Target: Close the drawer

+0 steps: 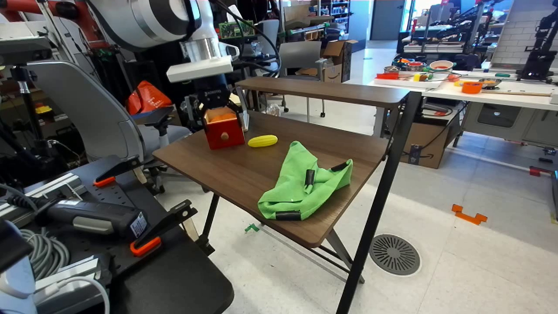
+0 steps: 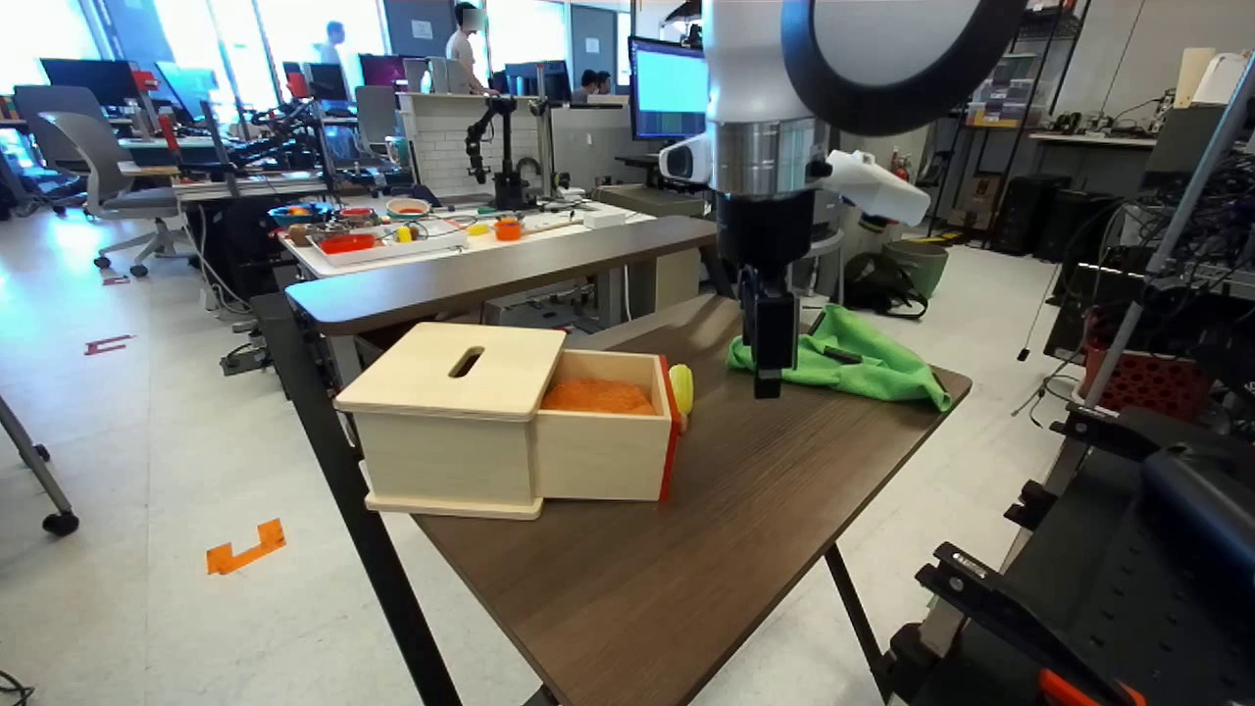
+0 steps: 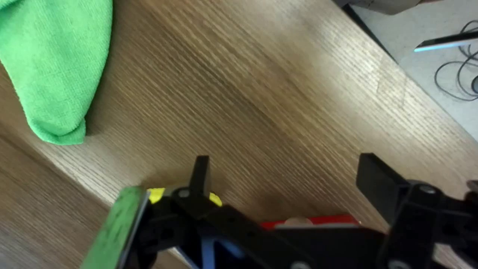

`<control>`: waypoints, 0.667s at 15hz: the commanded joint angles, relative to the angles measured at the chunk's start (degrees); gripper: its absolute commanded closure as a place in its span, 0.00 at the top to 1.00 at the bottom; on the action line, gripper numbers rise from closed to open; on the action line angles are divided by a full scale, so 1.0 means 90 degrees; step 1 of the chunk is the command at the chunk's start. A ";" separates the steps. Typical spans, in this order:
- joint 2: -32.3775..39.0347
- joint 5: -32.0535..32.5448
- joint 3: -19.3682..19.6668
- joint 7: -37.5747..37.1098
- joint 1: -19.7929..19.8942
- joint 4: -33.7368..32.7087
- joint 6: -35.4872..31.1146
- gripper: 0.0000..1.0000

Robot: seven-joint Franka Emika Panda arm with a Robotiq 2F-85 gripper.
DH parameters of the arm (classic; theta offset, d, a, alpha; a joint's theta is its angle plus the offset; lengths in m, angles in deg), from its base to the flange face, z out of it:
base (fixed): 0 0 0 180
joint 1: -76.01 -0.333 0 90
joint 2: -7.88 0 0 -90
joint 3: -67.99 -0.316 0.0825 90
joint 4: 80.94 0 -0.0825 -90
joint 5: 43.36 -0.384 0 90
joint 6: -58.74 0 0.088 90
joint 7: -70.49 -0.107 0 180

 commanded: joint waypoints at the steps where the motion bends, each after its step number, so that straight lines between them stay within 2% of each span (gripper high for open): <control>1: 0.0286 0.0203 0.0064 -0.0507 -0.0092 0.0094 -0.1073 1.00; 5: 0.0549 -0.0073 -0.0080 -0.0704 -0.0032 0.0165 -0.1774 1.00; 10: 0.0628 -0.0388 -0.0528 -0.0729 0.0131 0.0206 -0.1836 1.00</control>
